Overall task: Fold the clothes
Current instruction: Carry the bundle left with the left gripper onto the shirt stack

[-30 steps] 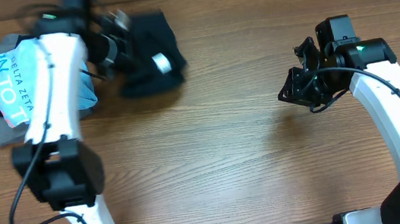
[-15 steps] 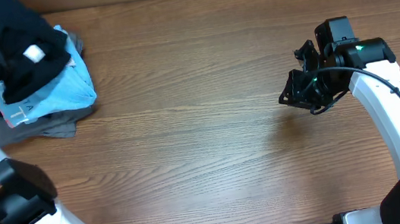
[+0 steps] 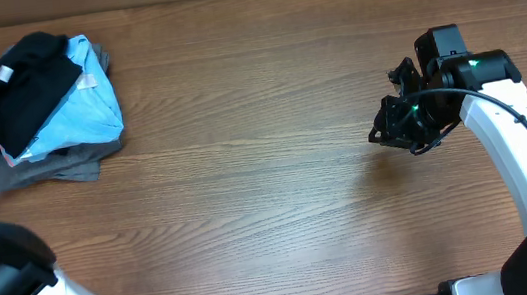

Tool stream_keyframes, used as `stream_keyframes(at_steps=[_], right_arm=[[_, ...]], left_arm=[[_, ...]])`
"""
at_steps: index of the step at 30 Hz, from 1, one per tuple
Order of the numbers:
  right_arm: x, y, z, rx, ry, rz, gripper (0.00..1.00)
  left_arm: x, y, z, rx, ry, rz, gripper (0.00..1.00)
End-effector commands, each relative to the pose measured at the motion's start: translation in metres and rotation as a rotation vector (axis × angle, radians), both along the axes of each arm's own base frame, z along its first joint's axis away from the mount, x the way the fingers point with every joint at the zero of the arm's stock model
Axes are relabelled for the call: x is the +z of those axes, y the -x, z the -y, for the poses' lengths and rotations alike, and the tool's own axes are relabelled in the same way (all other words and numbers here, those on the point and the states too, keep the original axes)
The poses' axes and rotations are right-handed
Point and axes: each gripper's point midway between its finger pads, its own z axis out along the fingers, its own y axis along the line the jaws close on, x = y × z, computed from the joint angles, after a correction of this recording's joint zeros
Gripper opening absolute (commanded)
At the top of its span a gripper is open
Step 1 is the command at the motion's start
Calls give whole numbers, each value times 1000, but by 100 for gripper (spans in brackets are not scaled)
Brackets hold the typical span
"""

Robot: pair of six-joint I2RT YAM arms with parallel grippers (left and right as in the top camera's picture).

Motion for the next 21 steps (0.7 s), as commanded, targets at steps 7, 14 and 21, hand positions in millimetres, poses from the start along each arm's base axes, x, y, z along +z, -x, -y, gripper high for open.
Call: stream_keyframes(at_steps=[7, 14, 21], right_arm=[[5, -2, -1, 1, -10, 15, 25], [5, -2, -1, 1, -10, 13, 25], [4, 3, -1, 1, -8, -8, 25]], left_arm=[[90, 14, -5, 51, -133, 189, 100], [33, -43, -7, 39, -67, 165, 4], [-69, -78, 3, 89, 100, 14, 5]])
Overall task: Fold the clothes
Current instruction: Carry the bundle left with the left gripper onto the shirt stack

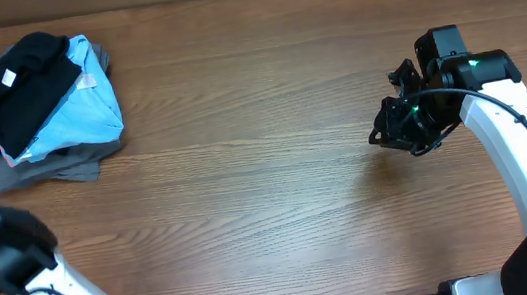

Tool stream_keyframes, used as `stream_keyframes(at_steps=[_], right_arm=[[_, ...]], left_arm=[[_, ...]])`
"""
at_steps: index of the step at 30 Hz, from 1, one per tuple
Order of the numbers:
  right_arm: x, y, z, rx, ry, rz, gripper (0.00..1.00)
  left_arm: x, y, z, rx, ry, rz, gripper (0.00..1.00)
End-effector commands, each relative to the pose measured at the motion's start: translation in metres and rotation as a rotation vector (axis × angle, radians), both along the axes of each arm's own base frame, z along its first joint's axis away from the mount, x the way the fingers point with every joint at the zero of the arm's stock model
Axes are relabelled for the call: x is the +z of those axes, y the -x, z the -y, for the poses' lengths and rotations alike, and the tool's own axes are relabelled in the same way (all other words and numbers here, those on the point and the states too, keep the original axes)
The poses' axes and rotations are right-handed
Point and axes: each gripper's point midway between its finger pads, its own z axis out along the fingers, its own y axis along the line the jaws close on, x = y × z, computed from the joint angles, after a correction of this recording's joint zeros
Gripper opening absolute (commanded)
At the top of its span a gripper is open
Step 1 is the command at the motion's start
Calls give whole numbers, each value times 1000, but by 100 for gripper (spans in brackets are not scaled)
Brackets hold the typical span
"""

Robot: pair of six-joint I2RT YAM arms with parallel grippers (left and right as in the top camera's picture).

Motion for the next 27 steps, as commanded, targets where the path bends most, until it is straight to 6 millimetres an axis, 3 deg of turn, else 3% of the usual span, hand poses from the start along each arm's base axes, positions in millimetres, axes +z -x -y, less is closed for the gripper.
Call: stream_keyframes(at_steps=[1, 6, 9, 11, 19, 23, 27], right_arm=[[4, -1, -1, 0, -9, 8, 25], [4, 0, -1, 1, -9, 6, 25], [5, -2, -1, 0, -10, 12, 25], [5, -1, -1, 0, -10, 9, 25], [4, 7, -1, 1, -7, -26, 24], [4, 9, 0, 4, -6, -34, 24], [4, 10, -1, 4, -7, -36, 24]], left_arm=[[-62, -10, 15, 42, 129, -117, 4], [-128, -4, 86, -126, 234, -344, 4], [-154, -2, 122, -208, 157, -481, 4], [-161, -4, 140, -234, 111, -523, 4], [-160, -7, 182, -255, 37, -581, 4], [-146, -3, 176, -229, 32, -576, 5], [-111, 1, 157, -185, 16, -513, 7]])
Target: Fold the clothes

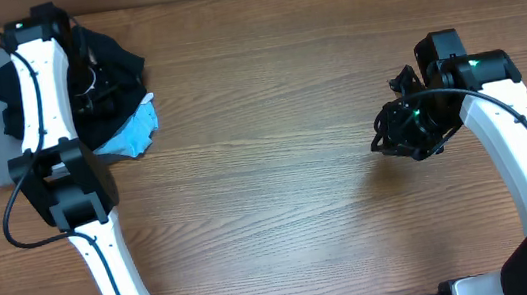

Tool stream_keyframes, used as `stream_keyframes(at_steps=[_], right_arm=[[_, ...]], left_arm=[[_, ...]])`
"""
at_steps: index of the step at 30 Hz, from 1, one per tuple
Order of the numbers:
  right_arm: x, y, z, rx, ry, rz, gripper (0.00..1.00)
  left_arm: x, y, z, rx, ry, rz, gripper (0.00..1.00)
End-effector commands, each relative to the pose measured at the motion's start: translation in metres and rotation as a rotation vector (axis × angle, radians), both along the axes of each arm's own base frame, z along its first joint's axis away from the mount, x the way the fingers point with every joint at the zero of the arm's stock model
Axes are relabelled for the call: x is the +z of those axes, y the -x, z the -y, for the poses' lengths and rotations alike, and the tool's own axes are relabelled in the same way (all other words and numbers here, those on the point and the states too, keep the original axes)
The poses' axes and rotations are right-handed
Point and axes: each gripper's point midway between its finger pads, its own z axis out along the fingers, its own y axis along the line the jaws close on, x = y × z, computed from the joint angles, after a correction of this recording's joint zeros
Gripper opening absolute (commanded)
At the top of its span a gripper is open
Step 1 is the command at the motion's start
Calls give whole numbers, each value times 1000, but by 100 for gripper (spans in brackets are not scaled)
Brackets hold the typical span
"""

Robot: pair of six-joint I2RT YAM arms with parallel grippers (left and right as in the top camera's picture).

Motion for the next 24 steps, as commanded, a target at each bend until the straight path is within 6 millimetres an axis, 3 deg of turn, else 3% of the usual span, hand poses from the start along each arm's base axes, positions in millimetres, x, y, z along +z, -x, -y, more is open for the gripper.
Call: stream_keyframes(at_steps=[1, 4, 8, 13, 15, 19, 22, 23, 24], right_arm=[[5, -2, -1, 4, -10, 17, 24], [4, -1, -1, 6, -10, 11, 24], [5, 1, -1, 17, -9, 10, 24], [26, -3, -1, 17, -14, 96, 24], [47, -9, -2, 18, -18, 185, 24], [120, -13, -3, 22, -33, 451, 25], [180, -3, -4, 27, -45, 660, 30], [201, 5, -3, 27, -49, 734, 36], [214, 10, -3, 28, -52, 782, 38]], left_arm=[[39, 8, -34, 86, -47, 66, 9], [85, 14, -50, 114, -73, 161, 21], [162, 34, -64, 139, -125, 324, 36], [251, 73, -53, 81, -198, 514, 46], [278, 90, -39, 36, -218, 571, 48], [325, 127, 2, -52, -223, 686, 58], [349, 157, 31, -140, -231, 749, 76], [355, 168, 39, -159, -236, 765, 99], [359, 176, 45, -172, -237, 775, 100]])
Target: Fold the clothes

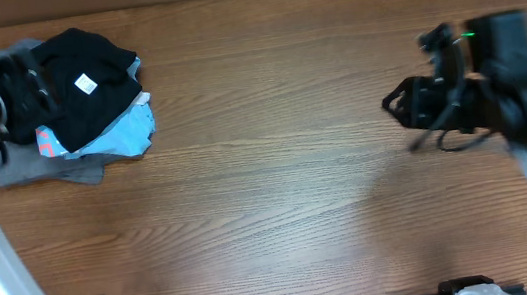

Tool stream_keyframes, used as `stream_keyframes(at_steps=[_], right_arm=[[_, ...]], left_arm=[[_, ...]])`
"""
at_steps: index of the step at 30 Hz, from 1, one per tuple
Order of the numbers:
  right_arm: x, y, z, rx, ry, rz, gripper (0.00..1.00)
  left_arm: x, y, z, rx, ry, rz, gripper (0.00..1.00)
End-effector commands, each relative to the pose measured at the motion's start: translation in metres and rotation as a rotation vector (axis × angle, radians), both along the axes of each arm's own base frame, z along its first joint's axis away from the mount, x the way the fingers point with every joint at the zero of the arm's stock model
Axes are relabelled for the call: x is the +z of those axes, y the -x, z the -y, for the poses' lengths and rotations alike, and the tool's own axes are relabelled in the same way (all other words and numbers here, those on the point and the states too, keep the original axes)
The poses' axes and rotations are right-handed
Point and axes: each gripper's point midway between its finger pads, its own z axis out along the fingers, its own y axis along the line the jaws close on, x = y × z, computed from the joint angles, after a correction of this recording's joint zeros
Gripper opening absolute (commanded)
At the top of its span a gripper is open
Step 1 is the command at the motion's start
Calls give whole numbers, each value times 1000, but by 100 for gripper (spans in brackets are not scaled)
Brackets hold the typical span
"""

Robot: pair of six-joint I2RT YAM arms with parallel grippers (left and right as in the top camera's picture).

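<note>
A pile of clothes lies at the table's far left. A black garment (87,60) with a white tag tops it, over a light blue one (121,135) and a grey one (40,170). My left gripper (15,92) is a dark blur at the pile's left edge, against the black garment, and its jaws cannot be made out. My right gripper (401,105) hovers over bare wood at the right, far from the pile. Its fingers look spread, with nothing between them.
The left arm's white link runs down the left edge of the view. The right arm (525,105) fills the right edge. The brown wooden table (270,197) stretches between them. A cardboard-coloured wall lines the back.
The left arm has swung from over the pile to the far left edge. The black garment now lies spread on top, tag showing. The right arm has shifted right and slightly up.
At first the black garment lay bunched on the blue and grey ones, with the left gripper at the pile's left edge and the right arm still. Then the left arm lay across the disturbed pile. Now it is back at the left, and the black garment lies flatter.
</note>
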Motion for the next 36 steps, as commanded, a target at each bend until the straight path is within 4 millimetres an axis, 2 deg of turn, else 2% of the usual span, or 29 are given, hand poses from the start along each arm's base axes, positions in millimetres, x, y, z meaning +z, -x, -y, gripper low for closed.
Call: stream_keyframes(at_steps=[1, 2, 3, 5, 10, 13, 17, 33, 36], right_arm=[[67, 29, -1, 18, -18, 236, 40], [79, 37, -1, 17, -21, 285, 49], [89, 45, 0, 17, -24, 330, 61], [105, 62, 1, 17, -28, 406, 100], [124, 93, 3, 17, -34, 504, 100], [126, 98, 3, 18, -35, 513, 100], [120, 100, 3, 17, -33, 486, 100], [109, 105, 4, 17, -29, 434, 100], [108, 101, 14, -32, 12, 438, 100]], left_arm=[[18, 30, 20, -74, -46, 46, 100], [23, 37, 24, -82, -53, 65, 100], [28, 45, 30, -94, -50, 85, 100], [38, 62, 40, -107, -30, 127, 100], [60, 99, 51, -97, 7, 233, 100], [71, 121, 53, -95, 14, 291, 100], [78, 136, 54, -96, 10, 332, 100], [80, 140, 54, -93, 7, 343, 100], [80, 140, 54, -93, 7, 342, 100]])
